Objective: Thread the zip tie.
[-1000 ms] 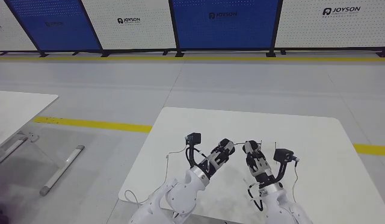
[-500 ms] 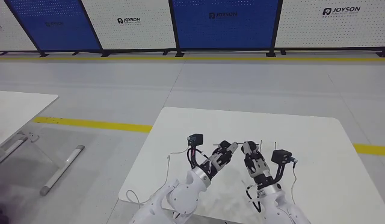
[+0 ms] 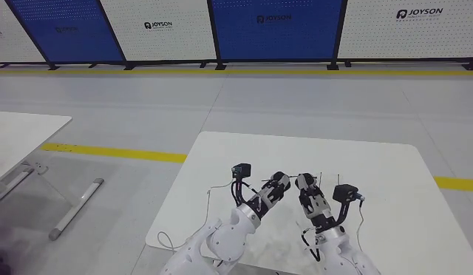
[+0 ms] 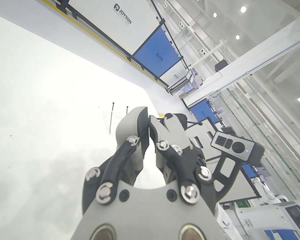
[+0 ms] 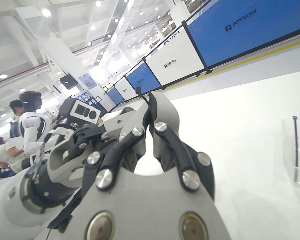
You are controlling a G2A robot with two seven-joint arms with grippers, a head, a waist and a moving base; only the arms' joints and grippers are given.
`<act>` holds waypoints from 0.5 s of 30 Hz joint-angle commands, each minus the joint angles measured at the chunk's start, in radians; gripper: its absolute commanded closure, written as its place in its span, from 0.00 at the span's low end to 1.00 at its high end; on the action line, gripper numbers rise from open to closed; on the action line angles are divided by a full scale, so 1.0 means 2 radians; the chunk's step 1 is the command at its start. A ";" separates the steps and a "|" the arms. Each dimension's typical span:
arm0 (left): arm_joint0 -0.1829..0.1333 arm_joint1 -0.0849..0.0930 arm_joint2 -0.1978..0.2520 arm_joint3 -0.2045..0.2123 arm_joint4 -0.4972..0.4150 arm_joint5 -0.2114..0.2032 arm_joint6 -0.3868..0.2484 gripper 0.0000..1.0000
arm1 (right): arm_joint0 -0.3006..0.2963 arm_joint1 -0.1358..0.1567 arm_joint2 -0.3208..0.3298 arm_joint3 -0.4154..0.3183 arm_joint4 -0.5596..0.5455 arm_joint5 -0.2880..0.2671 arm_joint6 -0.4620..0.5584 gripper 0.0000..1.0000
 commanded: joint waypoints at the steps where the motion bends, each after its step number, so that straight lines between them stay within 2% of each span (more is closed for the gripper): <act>1: 0.000 0.000 0.000 -0.001 -0.001 -0.004 0.000 1.00 | 0.000 0.000 0.000 0.000 0.000 0.000 0.002 1.00; 9: 0.002 0.000 0.003 -0.002 0.008 -0.015 -0.006 1.00 | 0.002 0.000 0.001 0.000 0.000 -0.001 0.009 1.00; 15: 0.001 -0.001 0.002 -0.003 0.011 -0.014 -0.004 1.00 | 0.004 0.000 0.003 0.002 0.007 -0.005 0.015 1.00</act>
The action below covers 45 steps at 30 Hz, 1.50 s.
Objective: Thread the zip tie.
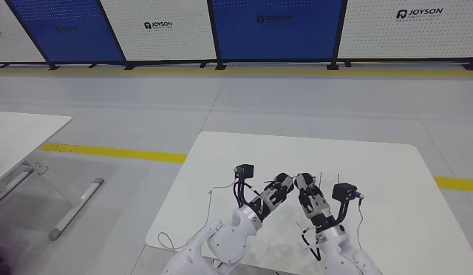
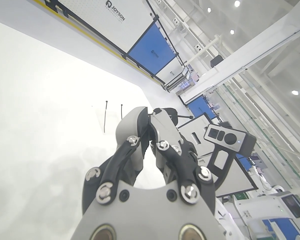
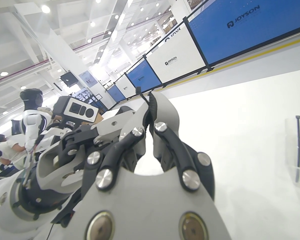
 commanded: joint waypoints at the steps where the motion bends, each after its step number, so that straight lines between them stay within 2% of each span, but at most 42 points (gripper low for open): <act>1: -0.001 0.000 -0.001 0.000 0.004 0.006 0.005 1.00 | 0.000 0.000 0.002 0.000 0.003 -0.002 0.001 1.00; 3: -0.001 -0.001 0.000 0.001 0.007 0.013 0.007 1.00 | 0.000 0.001 0.003 0.000 0.004 -0.004 0.002 1.00; 8: -0.001 -0.001 0.002 -0.002 0.008 0.005 0.003 1.00 | 0.000 0.001 0.005 0.001 0.008 -0.005 0.008 1.00; 14: 0.000 -0.002 0.000 0.000 0.008 0.010 0.005 1.00 | 0.001 0.001 0.007 0.003 0.017 -0.011 0.014 1.00; 18: 0.001 -0.002 0.000 0.001 0.009 0.013 0.006 1.00 | 0.001 0.001 0.008 0.003 0.020 -0.012 0.016 0.80; 25: 0.003 -0.003 -0.001 0.002 0.009 0.014 0.008 1.00 | -0.004 0.002 0.010 -0.001 0.018 -0.012 0.014 0.75; 28: 0.004 -0.003 -0.002 0.002 0.009 0.014 0.008 1.00 | -0.007 0.003 0.011 -0.003 0.017 -0.010 0.012 0.80; 30: 0.004 -0.003 -0.002 0.002 0.009 0.015 0.009 1.00 | -0.009 0.003 0.012 -0.005 0.015 -0.009 0.010 0.87; 32: 0.004 -0.003 -0.002 0.002 0.009 0.015 0.009 1.00 | -0.012 0.003 0.014 -0.008 0.014 -0.008 0.005 0.99; 45: -0.002 -0.005 0.004 -0.002 0.017 0.012 -0.002 1.00 | -0.020 0.006 0.020 -0.024 0.002 -0.008 0.014 1.00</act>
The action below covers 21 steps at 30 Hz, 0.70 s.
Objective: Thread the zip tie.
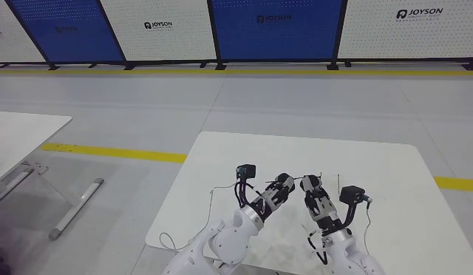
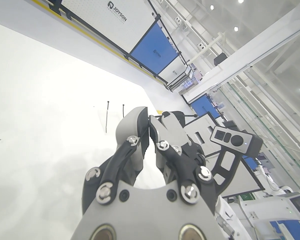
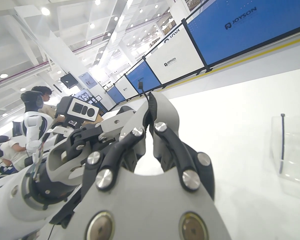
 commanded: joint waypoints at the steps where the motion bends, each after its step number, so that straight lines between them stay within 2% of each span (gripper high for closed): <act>1: -0.001 0.000 0.000 0.000 0.000 0.001 0.000 1.00 | 0.001 0.000 -0.001 0.000 0.001 -0.002 0.003 1.00; 10: -0.001 -0.001 0.000 0.001 0.001 -0.005 0.001 1.00 | 0.009 0.000 0.000 0.009 0.014 -0.007 0.017 1.00; 20: -0.002 -0.002 -0.001 0.007 -0.003 0.001 0.002 1.00 | 0.014 0.000 -0.003 0.014 0.017 -0.006 0.016 1.00; 21: -0.003 -0.002 -0.001 0.007 -0.004 0.003 0.001 0.91 | 0.015 0.000 -0.003 0.014 0.017 -0.004 0.015 1.00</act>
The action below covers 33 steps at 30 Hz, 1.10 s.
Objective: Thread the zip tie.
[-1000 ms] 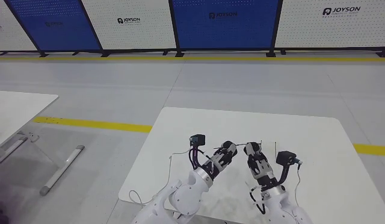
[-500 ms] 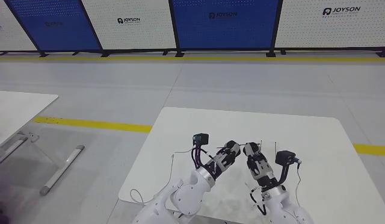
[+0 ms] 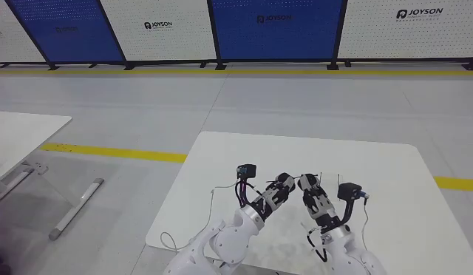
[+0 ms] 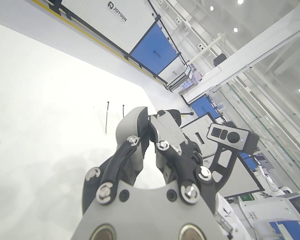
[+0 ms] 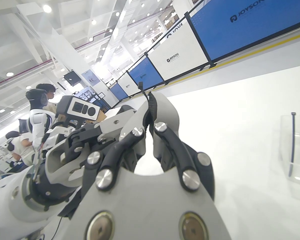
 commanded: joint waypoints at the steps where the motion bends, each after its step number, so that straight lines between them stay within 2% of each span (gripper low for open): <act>1: -0.001 0.000 -0.001 0.000 -0.001 0.004 -0.002 0.64 | 0.000 0.000 -0.001 -0.001 0.000 0.002 -0.001 1.00; 3: -0.001 0.000 -0.001 -0.001 0.001 0.006 -0.003 0.19 | 0.000 0.000 -0.001 -0.002 0.000 0.003 -0.001 1.00; 4: -0.001 0.000 -0.001 -0.001 0.002 0.007 -0.002 0.10 | -0.001 0.000 -0.001 -0.002 -0.001 0.003 -0.002 1.00; 5: -0.001 0.000 -0.001 -0.001 0.002 0.007 -0.002 0.04 | -0.001 0.000 -0.001 -0.002 -0.001 0.004 -0.002 1.00; 8: 0.000 -0.001 0.000 -0.002 0.003 0.007 -0.002 0.03 | -0.002 0.000 0.000 -0.002 -0.001 0.007 -0.005 1.00; 10: 0.001 -0.001 -0.001 -0.002 0.004 0.006 -0.002 0.07 | -0.002 0.000 0.000 -0.001 -0.001 0.011 -0.008 1.00; 11: 0.002 -0.001 -0.002 -0.002 0.004 0.006 -0.001 0.13 | -0.001 0.000 0.000 -0.001 -0.003 0.015 -0.010 1.00; 13: 0.003 0.000 -0.004 -0.002 0.003 0.005 -0.001 0.38 | -0.001 -0.001 0.000 0.001 -0.006 0.020 -0.014 1.00; 16: 0.006 0.000 -0.008 -0.003 0.000 0.004 0.001 0.53 | -0.001 -0.001 0.001 0.003 -0.006 0.026 -0.017 1.00; 22: 0.009 0.000 -0.013 -0.005 -0.004 0.001 0.003 0.72 | -0.003 -0.001 0.003 0.002 -0.006 0.026 -0.020 1.00; 26: 0.009 0.000 -0.013 -0.004 -0.010 -0.001 0.000 0.80 | -0.004 -0.001 0.001 -0.002 -0.005 0.024 -0.019 1.00; 29: 0.010 0.000 -0.014 -0.004 -0.010 -0.002 0.001 0.97 | -0.005 -0.001 0.000 -0.002 -0.005 0.023 -0.020 1.00; 30: 0.010 0.000 -0.015 -0.004 -0.010 -0.002 0.002 1.00 | -0.005 -0.001 -0.001 -0.002 -0.006 0.023 -0.021 1.00; 33: 0.011 0.000 -0.016 -0.005 -0.010 -0.003 0.003 1.00 | -0.005 -0.001 -0.001 -0.003 -0.008 0.023 -0.022 1.00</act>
